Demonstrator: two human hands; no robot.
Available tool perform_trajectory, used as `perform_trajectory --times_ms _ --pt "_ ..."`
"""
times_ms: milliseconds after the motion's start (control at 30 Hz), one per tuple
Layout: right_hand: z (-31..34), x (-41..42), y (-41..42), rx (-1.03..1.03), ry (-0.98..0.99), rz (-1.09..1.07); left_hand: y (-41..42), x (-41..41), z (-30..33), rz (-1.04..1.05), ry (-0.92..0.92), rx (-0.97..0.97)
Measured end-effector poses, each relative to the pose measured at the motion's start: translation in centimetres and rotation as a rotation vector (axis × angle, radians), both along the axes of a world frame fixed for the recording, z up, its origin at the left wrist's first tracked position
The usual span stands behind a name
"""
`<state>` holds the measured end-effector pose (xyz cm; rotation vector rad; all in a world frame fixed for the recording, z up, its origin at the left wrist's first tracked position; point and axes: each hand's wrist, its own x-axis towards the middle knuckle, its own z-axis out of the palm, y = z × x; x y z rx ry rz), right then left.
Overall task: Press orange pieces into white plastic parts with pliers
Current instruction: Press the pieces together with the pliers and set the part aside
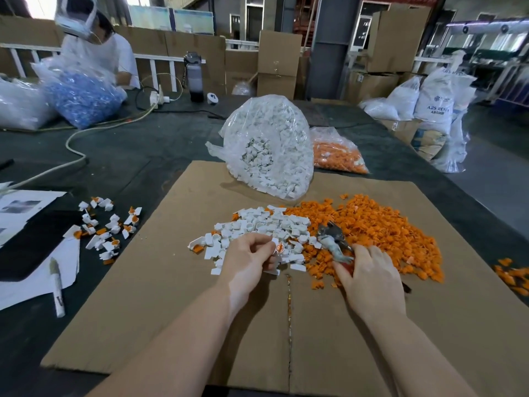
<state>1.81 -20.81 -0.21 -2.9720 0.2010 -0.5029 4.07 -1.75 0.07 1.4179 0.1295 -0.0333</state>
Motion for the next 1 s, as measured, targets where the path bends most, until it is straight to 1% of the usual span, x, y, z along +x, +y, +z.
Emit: perform_trajectory --times_ms 67,133,200,300,367,433,533,633,700,733,767,867,933,1000 --pt "-0.4 -0.1 -0.1 -0.034 0.015 -0.008 0.0 0.0 0.1 -0.007 -0.008 0.014" --pt "-0.5 -0.2 0.0 -0.072 0.030 -0.031 0.0 -0.1 0.1 -0.004 -0.028 0.072" --pt "-0.2 -0.4 0.4 -0.080 -0.032 -0.007 0.0 -0.2 0.3 0.000 -0.048 0.130" --pt "0.1 -0.4 1.7 0.097 -0.275 0.239 -0.2 -0.2 0.4 -0.012 -0.081 0.222" --pt "0.2 -0.6 2.8 0.176 -0.304 0.413 -0.5 -0.3 0.5 -0.024 -0.093 0.270" --pt "0.0 -0.7 3.5 0.203 -0.301 0.486 -0.5 -0.3 0.6 -0.019 -0.118 0.344" --pt "-0.6 -0.8 3.8 0.242 -0.339 0.495 0.4 -0.4 0.8 0.089 -0.157 0.487" --pt "-1.3 -0.8 3.6 0.262 -0.380 0.464 2.9 -0.2 0.8 0.354 -0.176 0.525" --pt "-1.6 -0.8 3.6 0.265 -0.392 0.447 5.0 0.2 0.4 0.508 -0.133 0.619" --pt "-1.7 -0.8 3.6 0.264 -0.393 0.439 6.0 0.4 0.1 0.547 -0.105 0.681" --pt "-1.8 -0.8 3.6 0.262 -0.393 0.432 6.9 0.7 -0.1 0.551 -0.087 0.749" --pt "-2.0 -0.7 3.7 0.250 -0.390 0.421 8.4 1.1 -1.0 0.457 -0.077 0.924" --pt "-2.0 -0.7 3.7 0.250 -0.383 0.401 8.9 1.0 -1.4 0.450 -0.081 0.956" --pt "-2.0 -0.8 3.6 0.249 -0.387 0.368 9.2 1.0 -1.6 0.489 -0.101 0.974"
